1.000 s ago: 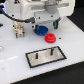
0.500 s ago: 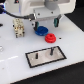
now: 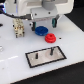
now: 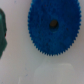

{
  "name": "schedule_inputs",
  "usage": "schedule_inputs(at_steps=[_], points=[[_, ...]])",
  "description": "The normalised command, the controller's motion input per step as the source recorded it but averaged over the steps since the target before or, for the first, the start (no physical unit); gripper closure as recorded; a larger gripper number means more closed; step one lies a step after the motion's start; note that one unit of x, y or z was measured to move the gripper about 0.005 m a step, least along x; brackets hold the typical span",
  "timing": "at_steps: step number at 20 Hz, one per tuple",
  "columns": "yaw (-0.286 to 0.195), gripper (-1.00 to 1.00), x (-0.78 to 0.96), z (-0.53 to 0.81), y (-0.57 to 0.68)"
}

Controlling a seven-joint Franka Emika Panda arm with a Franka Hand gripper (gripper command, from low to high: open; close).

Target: Insert the blue gear onto the right peg, followed by the red gear

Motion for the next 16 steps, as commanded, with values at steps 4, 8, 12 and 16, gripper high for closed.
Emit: schedule_inputs(at_steps=[4,8,12,16], points=[[0.0,1.0,-0.14,-0.31,-0.03],[0.0,1.0,-0.28,-0.26,-0.02],[0.0,1.0,-0.23,-0.14,0.0],[0.0,1.0,-0.18,-0.07,0.03]])
